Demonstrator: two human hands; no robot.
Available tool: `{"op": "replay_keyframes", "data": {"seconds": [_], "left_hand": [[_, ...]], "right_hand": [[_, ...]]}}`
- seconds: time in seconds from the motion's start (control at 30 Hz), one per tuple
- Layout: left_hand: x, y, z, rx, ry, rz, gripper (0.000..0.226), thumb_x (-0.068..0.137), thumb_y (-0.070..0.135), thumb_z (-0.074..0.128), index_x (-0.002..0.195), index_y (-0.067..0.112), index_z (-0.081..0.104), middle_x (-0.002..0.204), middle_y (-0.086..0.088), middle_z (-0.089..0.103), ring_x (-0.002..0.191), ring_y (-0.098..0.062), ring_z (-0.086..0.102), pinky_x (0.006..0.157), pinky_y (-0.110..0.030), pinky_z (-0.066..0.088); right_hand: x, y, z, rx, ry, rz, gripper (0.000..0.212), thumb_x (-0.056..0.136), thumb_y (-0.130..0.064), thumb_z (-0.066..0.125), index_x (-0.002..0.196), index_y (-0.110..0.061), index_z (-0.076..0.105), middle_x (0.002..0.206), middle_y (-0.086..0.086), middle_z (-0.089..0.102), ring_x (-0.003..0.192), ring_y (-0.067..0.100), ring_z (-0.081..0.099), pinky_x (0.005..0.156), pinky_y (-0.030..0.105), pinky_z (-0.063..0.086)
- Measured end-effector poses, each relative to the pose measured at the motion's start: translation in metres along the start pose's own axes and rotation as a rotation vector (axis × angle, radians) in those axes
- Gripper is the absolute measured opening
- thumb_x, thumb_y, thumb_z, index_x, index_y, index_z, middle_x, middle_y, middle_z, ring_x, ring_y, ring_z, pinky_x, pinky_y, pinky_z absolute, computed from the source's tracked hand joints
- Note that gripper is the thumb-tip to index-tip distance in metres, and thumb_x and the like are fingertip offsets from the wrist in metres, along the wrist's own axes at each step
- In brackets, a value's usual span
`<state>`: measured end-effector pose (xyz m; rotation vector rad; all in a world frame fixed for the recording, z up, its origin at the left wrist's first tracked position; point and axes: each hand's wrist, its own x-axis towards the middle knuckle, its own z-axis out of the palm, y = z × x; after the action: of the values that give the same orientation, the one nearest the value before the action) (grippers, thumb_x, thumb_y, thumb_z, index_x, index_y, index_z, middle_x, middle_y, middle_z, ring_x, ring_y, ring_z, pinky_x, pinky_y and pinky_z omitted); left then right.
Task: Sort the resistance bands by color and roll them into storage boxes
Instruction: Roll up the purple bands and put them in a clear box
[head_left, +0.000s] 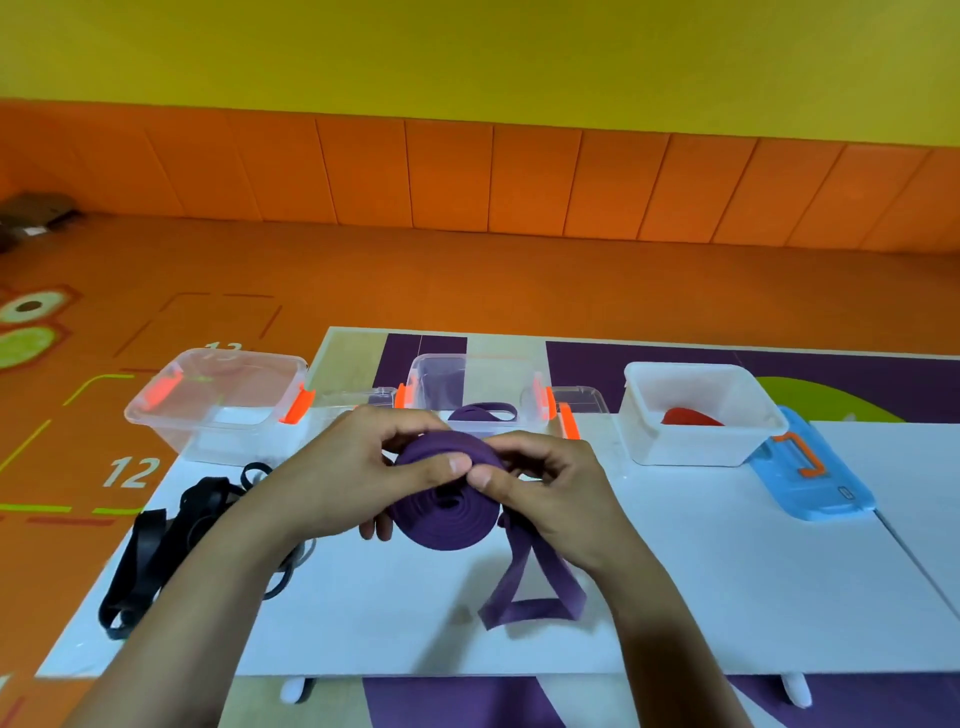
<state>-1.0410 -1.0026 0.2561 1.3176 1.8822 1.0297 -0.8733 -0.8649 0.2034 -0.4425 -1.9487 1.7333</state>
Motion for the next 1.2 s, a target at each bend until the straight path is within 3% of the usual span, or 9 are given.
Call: {"op": "replay_keyframes", "data": {"seconds": [0.13, 0.37, 0.5, 0.6, 0.73, 0.83, 0.93, 1.03, 1.2], "left_hand": [[0.003, 0.001, 0.005, -0.09, 0.097, 0.045, 0.022, 0.091, 0.038, 0.067, 0.102, 0.019, 0.071, 0.084, -0.005, 0.071, 0.05, -0.036, 0.066, 0.045, -0.043, 0.056], [0.007, -0.006, 0.019, -0.296, 0.277, 0.056, 0.023, 0.094, 0.034, 0.059, 0.106, 0.015, 0.065, 0.09, -0.011, 0.071, 0.054, -0.043, 0.067, 0.052, -0.047, 0.06], [0.004, 0.001, 0.035, -0.413, 0.244, -0.034, 0.035, 0.094, 0.04, 0.054, 0.106, 0.008, 0.055, 0.082, -0.011, 0.072, 0.057, -0.045, 0.068, 0.059, -0.058, 0.06], [0.0, 0.015, 0.013, -0.172, 0.159, -0.035, 0.042, 0.09, 0.051, 0.055, 0.092, 0.009, 0.053, 0.074, 0.002, 0.069, 0.055, -0.041, 0.067, 0.049, -0.043, 0.055], [0.001, 0.026, -0.02, 0.101, 0.091, 0.009, 0.031, 0.088, 0.054, 0.063, 0.094, 0.024, 0.065, 0.077, 0.005, 0.071, 0.052, -0.028, 0.065, 0.047, -0.037, 0.052], [0.002, 0.018, -0.016, 0.079, 0.041, 0.008, 0.027, 0.092, 0.048, 0.062, 0.098, 0.023, 0.068, 0.076, 0.0, 0.071, 0.051, -0.027, 0.065, 0.047, -0.037, 0.053], [0.002, 0.002, -0.004, 0.002, 0.095, 0.036, 0.027, 0.091, 0.046, 0.061, 0.1, 0.021, 0.068, 0.084, -0.001, 0.071, 0.054, -0.028, 0.067, 0.051, -0.043, 0.058], [0.006, -0.011, 0.009, -0.085, 0.164, 0.047, 0.018, 0.094, 0.046, 0.06, 0.097, 0.03, 0.069, 0.093, 0.006, 0.072, 0.056, -0.03, 0.068, 0.055, -0.045, 0.059], [0.012, -0.018, 0.024, -0.253, 0.268, 0.038, 0.03, 0.094, 0.039, 0.057, 0.11, 0.013, 0.065, 0.097, 0.004, 0.072, 0.062, -0.037, 0.072, 0.065, -0.058, 0.061]], "right_hand": [[0.005, -0.001, -0.001, 0.061, 0.039, 0.039, 0.007, 0.093, -0.021, 0.073, 0.098, -0.02, 0.078, 0.071, 0.0, 0.063, 0.06, 0.014, 0.052, 0.053, 0.029, 0.047], [0.005, 0.008, -0.001, 0.076, 0.133, 0.066, 0.019, 0.095, -0.029, 0.067, 0.112, -0.026, 0.075, 0.064, -0.004, 0.058, 0.061, 0.016, 0.053, 0.059, 0.028, 0.05], [0.012, 0.003, -0.003, 0.023, 0.211, 0.054, 0.035, 0.088, -0.044, 0.063, 0.113, -0.022, 0.073, 0.06, -0.011, 0.054, 0.052, 0.015, 0.043, 0.049, 0.024, 0.04], [0.017, -0.012, -0.013, -0.022, 0.052, 0.021, 0.029, 0.095, -0.034, 0.062, 0.114, -0.015, 0.073, 0.06, -0.015, 0.053, 0.048, 0.01, 0.035, 0.047, 0.017, 0.033], [0.02, -0.032, -0.014, -0.047, -0.092, -0.038, 0.018, 0.098, -0.008, 0.064, 0.113, -0.002, 0.073, 0.068, -0.015, 0.066, 0.049, -0.003, 0.053, 0.054, 0.007, 0.04], [0.018, -0.024, -0.01, -0.015, -0.019, -0.005, 0.014, 0.094, -0.017, 0.071, 0.106, -0.011, 0.076, 0.06, -0.013, 0.06, 0.047, 0.004, 0.044, 0.05, 0.018, 0.037], [0.012, -0.013, -0.013, -0.038, 0.008, 0.066, 0.009, 0.092, -0.022, 0.073, 0.1, -0.019, 0.077, 0.065, -0.005, 0.061, 0.053, 0.018, 0.053, 0.053, 0.031, 0.047], [0.005, -0.004, -0.02, -0.009, -0.008, 0.133, 0.011, 0.095, -0.018, 0.07, 0.104, -0.016, 0.076, 0.081, -0.002, 0.07, 0.065, 0.024, 0.069, 0.062, 0.034, 0.057], [0.0, 0.009, -0.031, 0.02, 0.052, 0.125, 0.016, 0.097, -0.01, 0.066, 0.111, -0.01, 0.075, 0.094, 0.008, 0.078, 0.087, 0.026, 0.076, 0.083, 0.027, 0.056]]}}
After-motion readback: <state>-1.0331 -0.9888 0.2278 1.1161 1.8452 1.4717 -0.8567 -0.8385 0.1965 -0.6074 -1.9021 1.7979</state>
